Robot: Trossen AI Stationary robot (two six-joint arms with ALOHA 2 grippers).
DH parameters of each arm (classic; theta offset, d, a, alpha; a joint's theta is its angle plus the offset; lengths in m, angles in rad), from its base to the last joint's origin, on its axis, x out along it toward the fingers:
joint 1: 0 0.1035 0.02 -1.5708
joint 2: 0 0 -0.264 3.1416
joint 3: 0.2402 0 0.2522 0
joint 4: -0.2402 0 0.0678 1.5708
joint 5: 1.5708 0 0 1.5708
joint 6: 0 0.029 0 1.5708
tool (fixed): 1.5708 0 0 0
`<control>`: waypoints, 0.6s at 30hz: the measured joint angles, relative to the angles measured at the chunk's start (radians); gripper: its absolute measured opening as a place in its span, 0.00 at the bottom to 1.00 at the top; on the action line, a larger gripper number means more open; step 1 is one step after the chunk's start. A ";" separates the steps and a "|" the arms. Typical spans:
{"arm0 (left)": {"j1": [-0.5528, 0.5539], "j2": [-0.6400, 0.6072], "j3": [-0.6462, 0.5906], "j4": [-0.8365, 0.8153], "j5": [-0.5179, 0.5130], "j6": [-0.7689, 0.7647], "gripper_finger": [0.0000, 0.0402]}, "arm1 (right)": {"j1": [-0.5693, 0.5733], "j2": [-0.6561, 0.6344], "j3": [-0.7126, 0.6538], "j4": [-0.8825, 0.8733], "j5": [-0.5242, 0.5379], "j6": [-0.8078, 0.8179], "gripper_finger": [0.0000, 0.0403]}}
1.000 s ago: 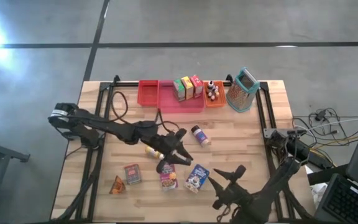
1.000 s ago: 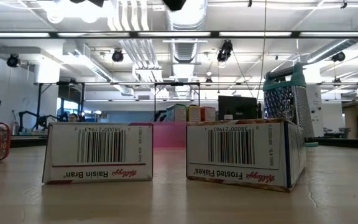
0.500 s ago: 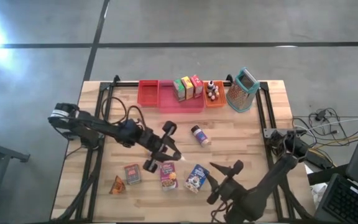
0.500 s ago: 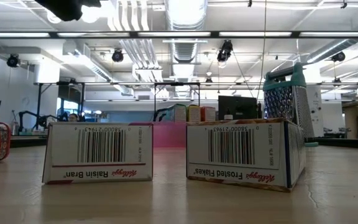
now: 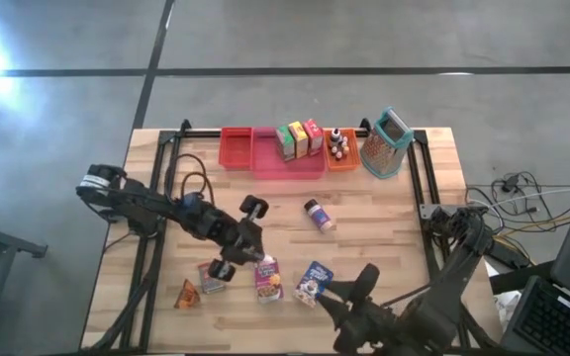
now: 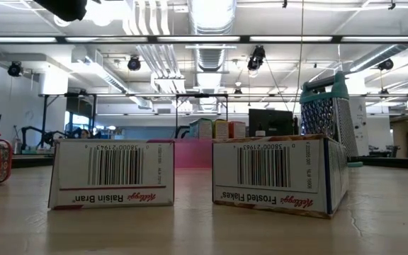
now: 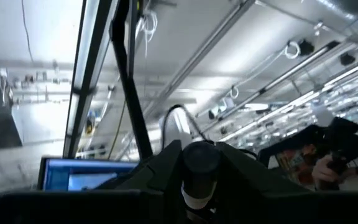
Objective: Pick & Place Kitchen Items
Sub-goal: Put the brown food coloring bottle into the orange bin
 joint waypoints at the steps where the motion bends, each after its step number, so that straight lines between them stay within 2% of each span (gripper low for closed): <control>1: -0.005 0.000 0.003 0.018 0.001 0.000 0.25 | -0.003 0.000 0.017 0.066 0.000 -0.089 0.38; 4: -0.024 -0.004 0.027 0.025 0.007 0.018 0.25 | -0.021 0.000 0.054 0.240 -0.031 -0.316 0.36; 8: -0.057 -0.005 0.079 0.027 0.050 0.040 0.25 | -0.075 -0.003 0.079 0.394 -0.223 -0.512 0.35; 16: -0.110 -0.047 0.100 0.027 0.077 0.131 0.25 | -0.184 -0.069 0.066 0.536 -0.580 -0.636 0.30; 18: -0.114 -0.067 0.099 0.024 0.078 0.159 0.25 | -0.196 -0.069 0.052 0.593 -0.614 -0.695 0.27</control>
